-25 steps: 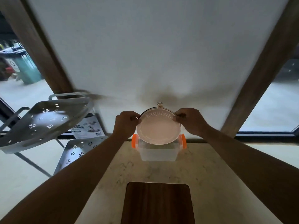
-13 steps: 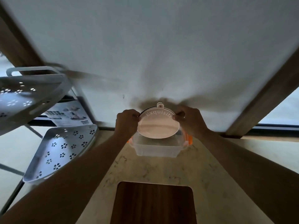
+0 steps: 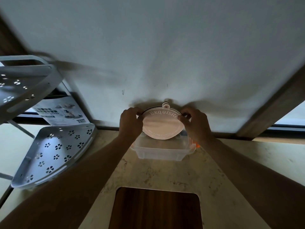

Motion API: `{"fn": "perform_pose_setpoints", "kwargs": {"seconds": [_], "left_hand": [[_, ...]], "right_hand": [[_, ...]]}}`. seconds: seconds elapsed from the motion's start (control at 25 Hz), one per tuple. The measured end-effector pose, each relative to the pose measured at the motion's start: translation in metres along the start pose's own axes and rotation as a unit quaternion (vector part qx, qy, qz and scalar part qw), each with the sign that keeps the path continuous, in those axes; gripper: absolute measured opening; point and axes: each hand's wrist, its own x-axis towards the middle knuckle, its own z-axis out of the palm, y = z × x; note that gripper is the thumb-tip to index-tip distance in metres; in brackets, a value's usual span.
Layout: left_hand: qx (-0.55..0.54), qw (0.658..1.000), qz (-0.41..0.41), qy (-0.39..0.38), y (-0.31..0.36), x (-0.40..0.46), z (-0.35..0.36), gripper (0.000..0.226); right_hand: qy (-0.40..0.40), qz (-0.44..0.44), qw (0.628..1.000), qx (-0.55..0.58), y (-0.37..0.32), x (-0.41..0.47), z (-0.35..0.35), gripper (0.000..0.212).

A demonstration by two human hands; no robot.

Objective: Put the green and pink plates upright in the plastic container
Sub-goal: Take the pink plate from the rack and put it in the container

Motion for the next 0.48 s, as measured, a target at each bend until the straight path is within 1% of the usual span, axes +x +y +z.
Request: {"fn": "perform_pose_setpoints", "kwargs": {"seconds": [0.24,0.36,0.48], "left_hand": [[0.027,0.999,0.026,0.024,-0.004,-0.01,0.011,0.018],[0.072,0.996,0.05,0.003,-0.002,-0.011,0.012,0.028],[0.11,0.991,0.068,-0.024,-0.003,-0.011,0.014,0.038]], "right_hand": [[0.027,0.01,1.0,-0.011,0.004,-0.008,0.012,0.016],[0.028,-0.009,0.999,-0.032,0.002,-0.009,0.01,0.02],[0.008,-0.021,0.998,-0.065,0.0,-0.008,0.011,0.021]]}}
